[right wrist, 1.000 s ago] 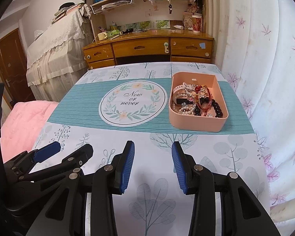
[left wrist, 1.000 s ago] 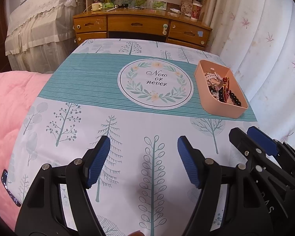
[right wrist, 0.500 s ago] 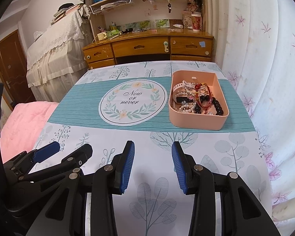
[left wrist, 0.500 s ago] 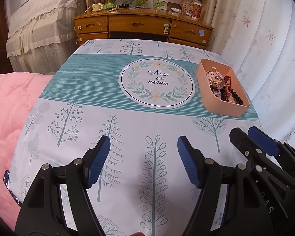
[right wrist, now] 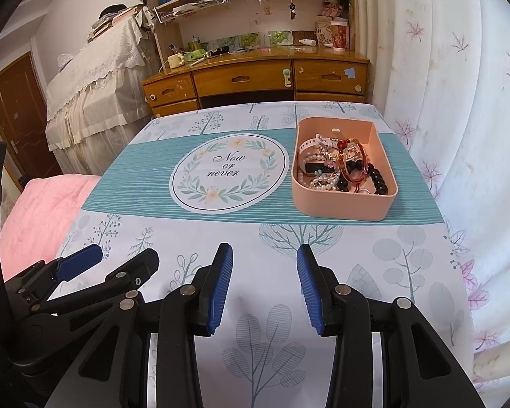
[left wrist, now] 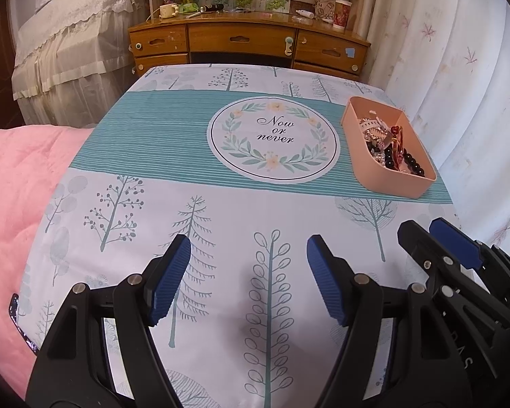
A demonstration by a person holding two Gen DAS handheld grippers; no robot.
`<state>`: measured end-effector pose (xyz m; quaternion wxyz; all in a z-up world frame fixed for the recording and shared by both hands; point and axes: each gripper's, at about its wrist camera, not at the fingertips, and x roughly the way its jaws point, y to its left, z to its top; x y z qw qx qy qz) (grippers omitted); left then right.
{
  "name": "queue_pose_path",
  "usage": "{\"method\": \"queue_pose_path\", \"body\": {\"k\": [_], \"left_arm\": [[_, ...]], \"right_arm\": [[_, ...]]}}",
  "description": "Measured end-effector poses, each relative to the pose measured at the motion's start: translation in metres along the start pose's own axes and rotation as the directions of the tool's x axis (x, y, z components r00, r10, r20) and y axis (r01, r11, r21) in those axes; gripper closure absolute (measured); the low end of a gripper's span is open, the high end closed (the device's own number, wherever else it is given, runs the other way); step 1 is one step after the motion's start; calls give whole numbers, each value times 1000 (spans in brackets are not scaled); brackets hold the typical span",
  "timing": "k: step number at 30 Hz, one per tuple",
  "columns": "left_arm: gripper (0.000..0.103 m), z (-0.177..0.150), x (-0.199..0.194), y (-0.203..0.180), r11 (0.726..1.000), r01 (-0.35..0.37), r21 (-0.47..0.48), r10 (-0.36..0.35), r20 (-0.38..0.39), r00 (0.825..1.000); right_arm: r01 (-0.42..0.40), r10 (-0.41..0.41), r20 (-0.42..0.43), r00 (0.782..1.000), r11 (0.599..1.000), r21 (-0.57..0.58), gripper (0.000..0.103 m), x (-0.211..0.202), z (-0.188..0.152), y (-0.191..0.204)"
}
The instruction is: Organize jewelry
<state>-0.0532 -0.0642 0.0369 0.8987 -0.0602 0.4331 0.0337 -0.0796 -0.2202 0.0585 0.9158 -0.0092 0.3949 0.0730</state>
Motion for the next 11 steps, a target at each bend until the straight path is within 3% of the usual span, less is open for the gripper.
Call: {"method": "queue_pose_path", "body": {"k": [11], "left_arm": [[34,-3,6,2,1000,4,4,-4,-23,1000]], "right_arm": [[0,0,-13,1000,1000,5,63,9,-4,1]]}}
